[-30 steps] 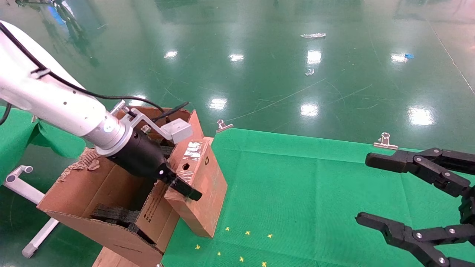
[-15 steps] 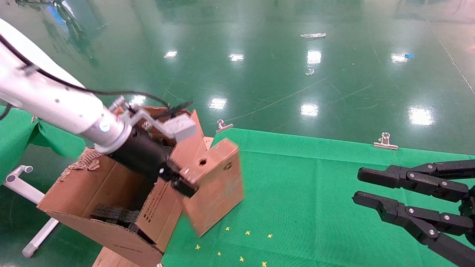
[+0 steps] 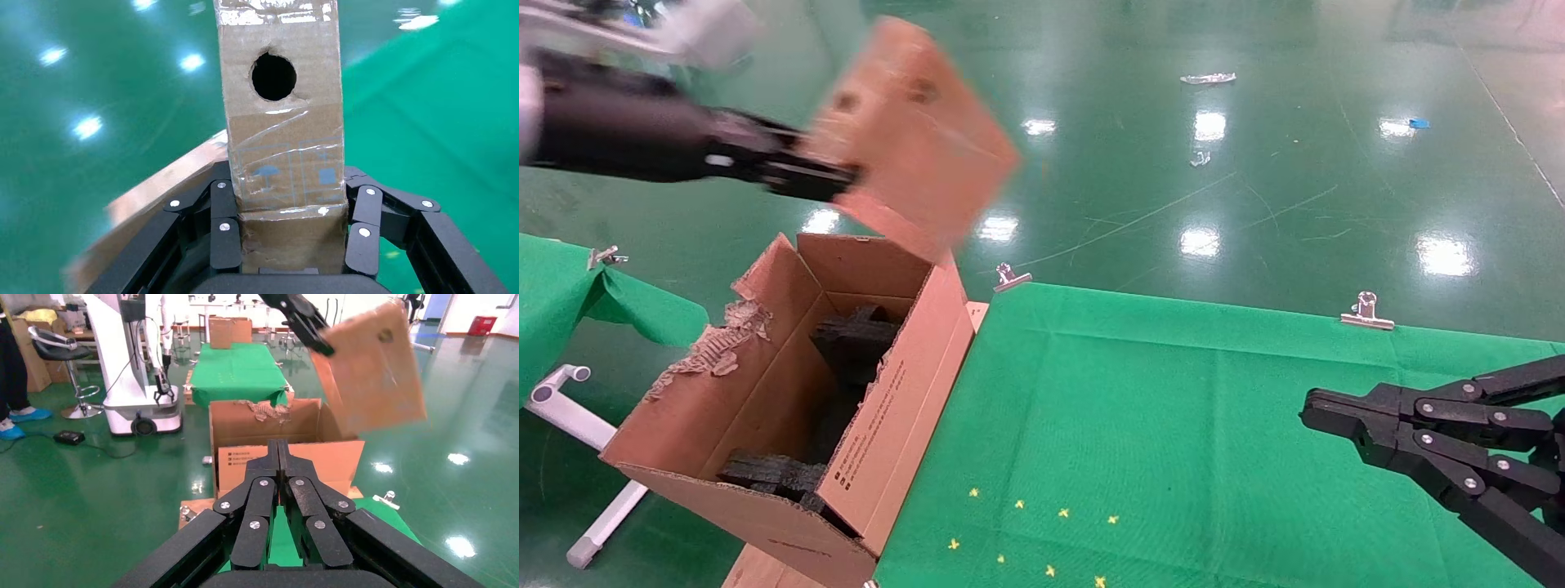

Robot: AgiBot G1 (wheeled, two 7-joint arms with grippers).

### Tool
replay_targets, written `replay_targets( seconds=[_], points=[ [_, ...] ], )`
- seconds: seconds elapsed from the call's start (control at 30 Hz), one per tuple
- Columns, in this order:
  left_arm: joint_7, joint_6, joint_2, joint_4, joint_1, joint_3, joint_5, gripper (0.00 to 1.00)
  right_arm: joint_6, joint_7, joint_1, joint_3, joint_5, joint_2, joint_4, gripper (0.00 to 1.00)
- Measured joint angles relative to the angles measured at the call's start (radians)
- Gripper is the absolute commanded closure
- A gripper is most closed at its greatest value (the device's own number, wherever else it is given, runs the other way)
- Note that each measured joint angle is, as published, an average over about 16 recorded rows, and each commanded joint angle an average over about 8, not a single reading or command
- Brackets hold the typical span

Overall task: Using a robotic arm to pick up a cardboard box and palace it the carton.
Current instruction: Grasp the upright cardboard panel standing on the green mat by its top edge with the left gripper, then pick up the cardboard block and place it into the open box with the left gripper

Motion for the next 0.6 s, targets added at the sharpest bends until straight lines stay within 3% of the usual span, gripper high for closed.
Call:
replay_targets(
  seconds=[0.4, 0.6],
  points=[
    [-0.053, -0.038, -0.137, 0.148, 0.059, 0.045, 0.061, 1.00, 0.000, 0.000, 0.000, -0.001, 0.001, 0.000, 0.000, 0.99],
    [-0.096, -0.086, -0.146, 0.178, 0.126, 0.082, 0.080, 1.00, 0.000, -0.001, 0.000, -0.001, 0.001, 0.000, 0.000, 0.26]
  ],
)
